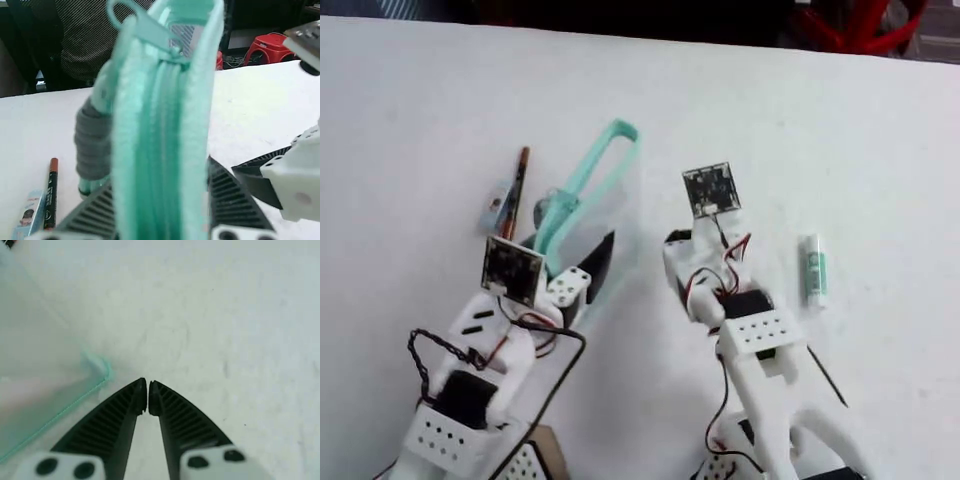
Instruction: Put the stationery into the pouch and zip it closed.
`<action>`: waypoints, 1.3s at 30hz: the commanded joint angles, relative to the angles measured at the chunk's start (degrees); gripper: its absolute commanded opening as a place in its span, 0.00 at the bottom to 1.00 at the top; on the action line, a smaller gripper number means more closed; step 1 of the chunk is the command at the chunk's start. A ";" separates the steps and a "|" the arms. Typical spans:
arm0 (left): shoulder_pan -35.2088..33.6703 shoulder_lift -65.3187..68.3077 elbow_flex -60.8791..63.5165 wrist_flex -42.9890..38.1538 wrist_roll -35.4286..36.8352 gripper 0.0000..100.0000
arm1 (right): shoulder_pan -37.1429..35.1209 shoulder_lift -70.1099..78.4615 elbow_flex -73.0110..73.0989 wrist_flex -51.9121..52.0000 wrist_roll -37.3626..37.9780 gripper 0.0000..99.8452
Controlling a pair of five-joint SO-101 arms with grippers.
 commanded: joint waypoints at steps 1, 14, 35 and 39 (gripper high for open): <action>-2.51 -0.31 -3.87 7.03 5.89 0.20 | 0.22 -0.75 -0.35 -0.57 0.18 0.02; -4.88 -0.31 -10.81 21.36 0.79 0.23 | 0.22 -0.84 -0.18 -0.57 0.26 0.02; -5.14 -0.31 -11.16 22.15 3.25 0.25 | 11.12 -0.75 -5.27 5.76 -8.35 0.14; -5.14 -0.31 -9.67 20.04 3.16 0.16 | 15.60 -0.84 -7.12 6.46 -8.70 0.18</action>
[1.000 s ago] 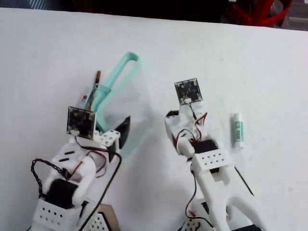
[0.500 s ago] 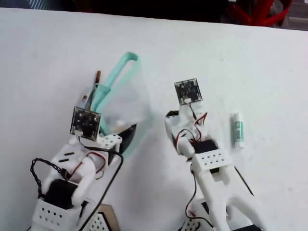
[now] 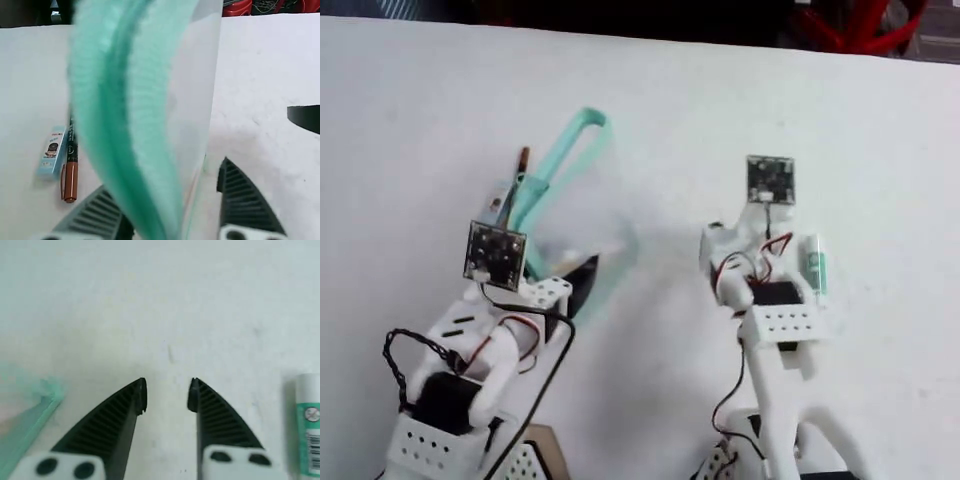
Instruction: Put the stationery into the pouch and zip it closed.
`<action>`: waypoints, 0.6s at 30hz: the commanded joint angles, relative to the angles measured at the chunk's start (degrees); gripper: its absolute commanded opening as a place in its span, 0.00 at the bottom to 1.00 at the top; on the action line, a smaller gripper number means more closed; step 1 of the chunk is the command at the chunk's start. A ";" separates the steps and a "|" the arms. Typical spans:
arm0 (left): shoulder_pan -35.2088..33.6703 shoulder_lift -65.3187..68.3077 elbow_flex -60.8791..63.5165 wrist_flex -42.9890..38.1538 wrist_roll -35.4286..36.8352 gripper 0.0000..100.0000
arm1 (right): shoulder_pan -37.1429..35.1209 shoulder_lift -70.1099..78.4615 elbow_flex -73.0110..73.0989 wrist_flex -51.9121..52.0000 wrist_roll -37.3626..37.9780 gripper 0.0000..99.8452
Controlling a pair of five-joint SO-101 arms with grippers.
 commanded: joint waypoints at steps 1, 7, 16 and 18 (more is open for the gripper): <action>-0.57 -0.31 0.09 -3.60 0.35 0.13 | 4.62 -0.84 -3.69 0.48 -0.62 0.17; -0.57 -0.31 4.66 -9.41 0.35 0.02 | 12.79 -0.22 -6.68 0.66 -0.62 0.17; -0.57 -0.31 4.84 -9.23 0.35 0.03 | 17.63 2.95 -8.44 0.22 -0.70 0.17; -0.57 -0.31 4.84 -9.23 0.35 0.03 | 19.56 7.43 -11.16 0.40 -0.70 0.17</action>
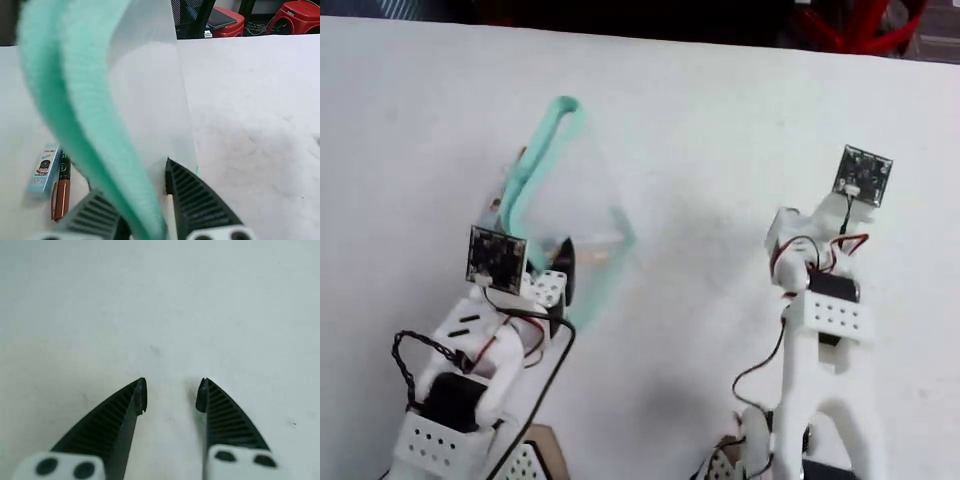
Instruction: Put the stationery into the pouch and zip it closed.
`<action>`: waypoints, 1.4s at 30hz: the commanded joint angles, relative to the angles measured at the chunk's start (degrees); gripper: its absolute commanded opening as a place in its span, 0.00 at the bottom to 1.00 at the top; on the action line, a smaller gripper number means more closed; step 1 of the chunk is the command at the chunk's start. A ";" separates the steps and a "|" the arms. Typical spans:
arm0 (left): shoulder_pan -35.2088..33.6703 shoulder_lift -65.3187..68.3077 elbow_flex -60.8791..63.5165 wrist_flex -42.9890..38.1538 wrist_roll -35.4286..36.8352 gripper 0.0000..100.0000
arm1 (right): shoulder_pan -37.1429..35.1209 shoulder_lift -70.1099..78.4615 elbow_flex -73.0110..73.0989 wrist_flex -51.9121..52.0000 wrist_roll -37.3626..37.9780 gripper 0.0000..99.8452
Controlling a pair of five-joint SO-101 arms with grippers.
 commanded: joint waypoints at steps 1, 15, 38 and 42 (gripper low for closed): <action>-0.57 0.66 0.09 -0.97 -0.09 0.03 | 3.47 6.46 -6.68 -0.04 -0.44 0.17; -0.31 0.66 0.18 -1.14 -0.09 0.03 | 8.13 39.52 -38.42 18.24 -0.44 0.17; -0.22 0.66 1.85 -2.55 -0.18 0.03 | 4.88 55.08 -55.21 29.49 4.57 0.17; -0.22 0.66 1.85 -2.55 -0.18 0.03 | 5.49 58.15 -59.25 32.13 4.48 0.09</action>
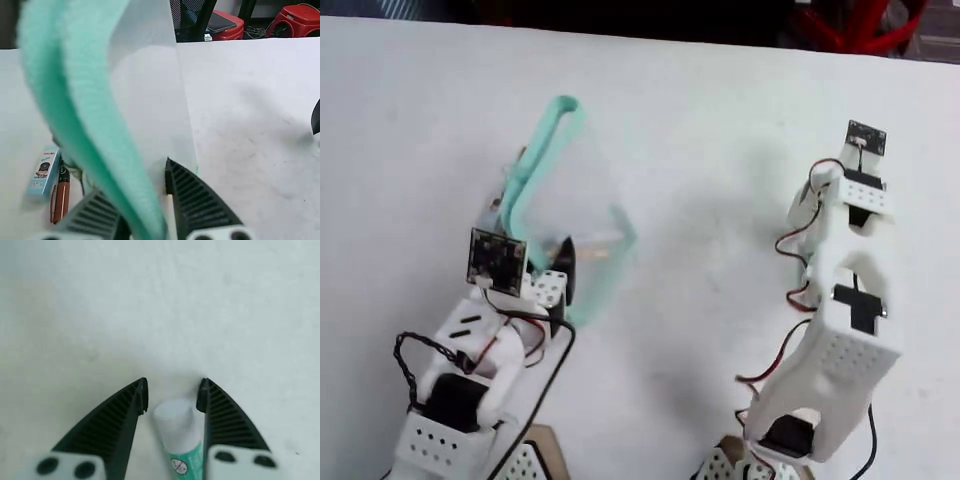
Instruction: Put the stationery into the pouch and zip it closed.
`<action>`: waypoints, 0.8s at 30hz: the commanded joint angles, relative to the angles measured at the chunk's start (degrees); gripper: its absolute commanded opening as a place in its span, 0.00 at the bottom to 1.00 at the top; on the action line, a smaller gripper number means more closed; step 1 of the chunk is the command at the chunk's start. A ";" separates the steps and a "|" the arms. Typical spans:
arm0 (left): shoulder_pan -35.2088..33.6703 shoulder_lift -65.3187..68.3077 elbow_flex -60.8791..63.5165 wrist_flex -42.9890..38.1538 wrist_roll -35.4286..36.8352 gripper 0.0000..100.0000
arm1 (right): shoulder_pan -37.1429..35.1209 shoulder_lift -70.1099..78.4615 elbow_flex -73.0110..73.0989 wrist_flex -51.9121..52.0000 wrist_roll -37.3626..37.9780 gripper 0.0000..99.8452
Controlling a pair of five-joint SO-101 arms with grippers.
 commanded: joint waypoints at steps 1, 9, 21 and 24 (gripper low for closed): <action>-0.22 0.66 0.18 -0.79 -0.18 0.03 | 0.48 1.01 -4.57 1.80 0.44 0.06; -0.13 0.66 0.18 -0.79 -0.18 0.03 | 0.48 1.63 -5.01 1.80 0.44 0.02; -0.13 0.66 0.35 -0.79 -0.18 0.03 | 0.22 1.54 -8.97 8.31 0.35 0.11; -0.13 0.66 1.49 -1.76 -0.18 0.03 | 0.48 1.54 -12.04 12.70 1.49 0.17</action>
